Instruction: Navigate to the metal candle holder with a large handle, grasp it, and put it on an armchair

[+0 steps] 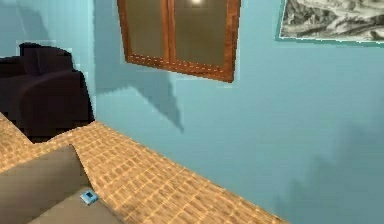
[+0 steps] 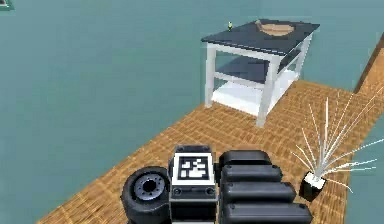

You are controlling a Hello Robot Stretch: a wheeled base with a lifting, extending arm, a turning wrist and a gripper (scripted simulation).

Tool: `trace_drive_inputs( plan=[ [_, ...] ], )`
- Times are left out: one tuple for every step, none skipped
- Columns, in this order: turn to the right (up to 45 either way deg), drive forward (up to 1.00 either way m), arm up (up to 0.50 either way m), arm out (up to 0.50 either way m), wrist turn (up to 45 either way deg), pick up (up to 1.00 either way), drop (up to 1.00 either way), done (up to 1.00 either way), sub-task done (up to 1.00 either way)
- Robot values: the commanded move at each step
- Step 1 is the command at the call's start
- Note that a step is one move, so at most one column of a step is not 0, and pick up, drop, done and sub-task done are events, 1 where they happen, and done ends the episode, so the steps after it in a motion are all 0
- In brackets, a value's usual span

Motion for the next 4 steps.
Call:
trace_drive_inputs(
  plan=[
    [-45.0,0.00,0.00,0.00,0.0,0.00,0.00,0.00,0.00],
    [-45.0,0.00,0.00,0.00,0.0,0.00,0.00,0.00,0.00],
    [45.0,0.00,0.00,0.00,0.0,0.00,0.00,0.00,0.00],
    [42.0,0.00,0.00,0.00,0.0,0.00,0.00,0.00,0.00]
  ],
)
